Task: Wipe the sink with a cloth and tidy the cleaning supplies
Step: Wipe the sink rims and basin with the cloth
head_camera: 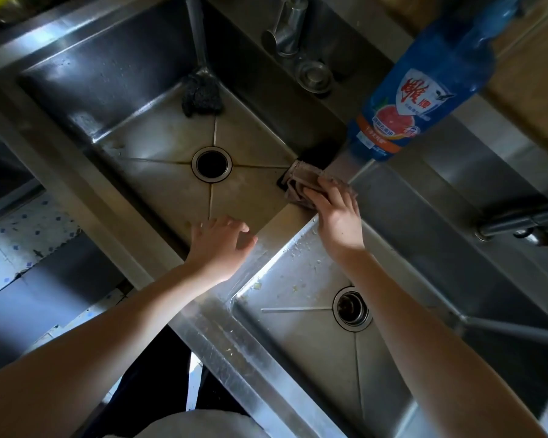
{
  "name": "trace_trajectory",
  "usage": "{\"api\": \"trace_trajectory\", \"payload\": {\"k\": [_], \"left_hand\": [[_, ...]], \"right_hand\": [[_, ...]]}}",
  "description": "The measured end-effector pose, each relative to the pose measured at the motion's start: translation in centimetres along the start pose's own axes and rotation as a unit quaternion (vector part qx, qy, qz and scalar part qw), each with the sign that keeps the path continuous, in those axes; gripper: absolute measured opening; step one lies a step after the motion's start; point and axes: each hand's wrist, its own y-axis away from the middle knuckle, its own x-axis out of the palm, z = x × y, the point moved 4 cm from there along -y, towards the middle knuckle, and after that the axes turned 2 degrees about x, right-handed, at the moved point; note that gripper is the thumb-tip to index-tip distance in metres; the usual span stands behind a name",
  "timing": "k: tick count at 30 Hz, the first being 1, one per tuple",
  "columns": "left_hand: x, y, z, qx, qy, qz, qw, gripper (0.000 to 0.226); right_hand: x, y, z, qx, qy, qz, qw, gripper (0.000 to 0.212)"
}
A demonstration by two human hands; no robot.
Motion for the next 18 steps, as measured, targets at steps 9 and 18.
{"api": "trace_trajectory", "payload": {"k": [9,18], "left_hand": [[-0.7,0.5,-0.1,0.011,0.0,-0.062,0.998,0.039],[-0.9,0.7,1.8,-0.008,-0.001,-0.103,0.995,0.03]], "right_hand": [[-1.2,-5.5,-3.3,0.048,0.045,0.029,0.997,0.058],[-0.8,-6.9,-4.0,0.059,0.034,0.03,0.997,0.058]]}}
